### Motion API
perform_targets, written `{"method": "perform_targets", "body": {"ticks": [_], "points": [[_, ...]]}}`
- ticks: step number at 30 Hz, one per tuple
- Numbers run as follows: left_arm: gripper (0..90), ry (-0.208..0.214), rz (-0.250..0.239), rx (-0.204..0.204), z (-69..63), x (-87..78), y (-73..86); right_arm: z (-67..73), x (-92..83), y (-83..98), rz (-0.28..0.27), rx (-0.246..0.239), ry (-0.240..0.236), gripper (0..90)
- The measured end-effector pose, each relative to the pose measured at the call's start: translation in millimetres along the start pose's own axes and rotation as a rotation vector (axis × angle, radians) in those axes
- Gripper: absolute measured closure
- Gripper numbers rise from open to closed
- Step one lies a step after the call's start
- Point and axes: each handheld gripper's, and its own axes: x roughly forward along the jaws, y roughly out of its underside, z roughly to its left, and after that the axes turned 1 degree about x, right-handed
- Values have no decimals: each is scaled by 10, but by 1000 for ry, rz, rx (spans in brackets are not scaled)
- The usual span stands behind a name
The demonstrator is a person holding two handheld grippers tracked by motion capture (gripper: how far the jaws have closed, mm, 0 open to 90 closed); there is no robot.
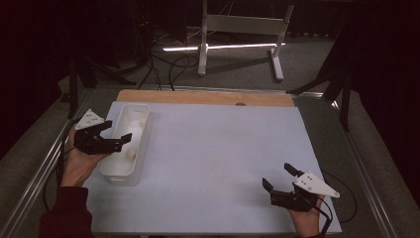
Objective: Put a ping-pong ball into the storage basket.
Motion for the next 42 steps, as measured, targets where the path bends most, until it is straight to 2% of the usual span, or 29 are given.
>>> {"method": "perform_targets", "body": {"ticks": [4, 7, 18, 25, 36, 42], "points": [[5, -3, 4, 0, -1, 10, -3, 2, 3, -1, 0, -2, -1, 80], [2, -17, 8, -2, -12, 17, -7, -2, 2, -2, -1, -2, 0, 81], [0, 17, -20, 8, -107, 55, -39, -10, -7, -7, -2, 1, 5, 81], [0, -1, -17, 16, -176, 77, -52, -16, -8, -10, -3, -1, 4, 80], [0, -13, -40, 22, -344, 93, -12, -28, -6, -20, -3, -4, 6, 81], [0, -3, -32, 22, -399, 122, 26, -50, -2, -17, -6, 4, 7, 80]]}}
